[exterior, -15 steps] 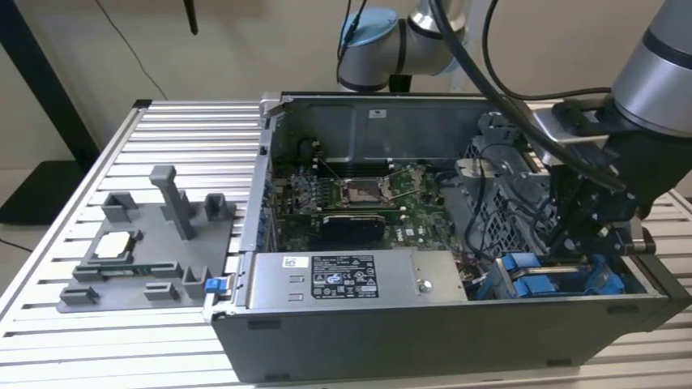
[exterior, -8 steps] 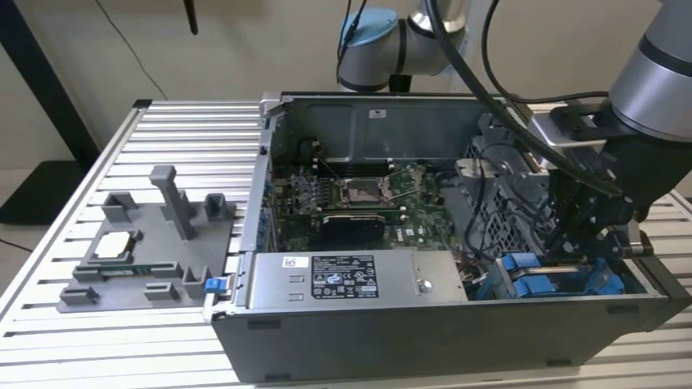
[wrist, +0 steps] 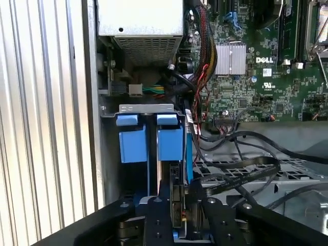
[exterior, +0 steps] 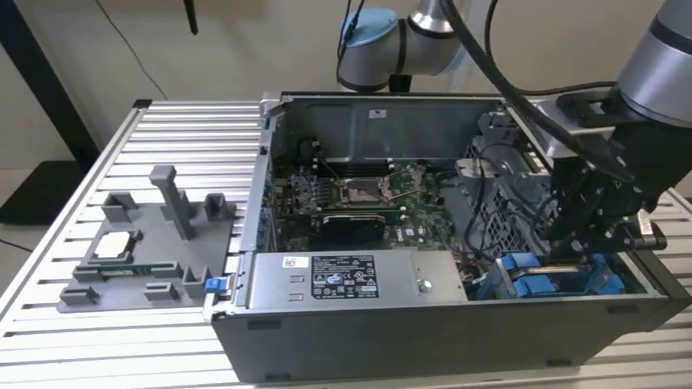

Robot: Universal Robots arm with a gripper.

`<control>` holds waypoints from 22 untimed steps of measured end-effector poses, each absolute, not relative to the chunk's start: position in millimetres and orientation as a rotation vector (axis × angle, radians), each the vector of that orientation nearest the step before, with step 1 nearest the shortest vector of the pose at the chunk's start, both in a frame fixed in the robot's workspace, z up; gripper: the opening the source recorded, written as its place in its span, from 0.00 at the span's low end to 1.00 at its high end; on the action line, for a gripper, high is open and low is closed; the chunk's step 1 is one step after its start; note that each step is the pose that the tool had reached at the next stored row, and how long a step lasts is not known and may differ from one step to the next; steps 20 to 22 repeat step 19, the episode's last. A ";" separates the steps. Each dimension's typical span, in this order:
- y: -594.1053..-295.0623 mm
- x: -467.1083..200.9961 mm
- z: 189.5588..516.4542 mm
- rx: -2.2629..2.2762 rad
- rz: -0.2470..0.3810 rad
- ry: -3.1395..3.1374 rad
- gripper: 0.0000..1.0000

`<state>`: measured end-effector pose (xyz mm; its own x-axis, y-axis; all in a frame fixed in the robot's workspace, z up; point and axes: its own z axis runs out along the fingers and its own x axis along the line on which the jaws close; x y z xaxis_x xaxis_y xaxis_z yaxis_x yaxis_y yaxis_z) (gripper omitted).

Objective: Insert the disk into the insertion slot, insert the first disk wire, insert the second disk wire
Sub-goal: 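Insert the second disk wire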

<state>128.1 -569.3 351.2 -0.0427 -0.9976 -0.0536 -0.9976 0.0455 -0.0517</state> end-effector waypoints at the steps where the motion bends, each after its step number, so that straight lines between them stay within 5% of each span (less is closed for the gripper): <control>1: -569.3 128.1 355.7 -2.120 0.000 2.216 1.00; 22: -569.3 128.1 388.9 -2.120 -0.001 2.216 1.00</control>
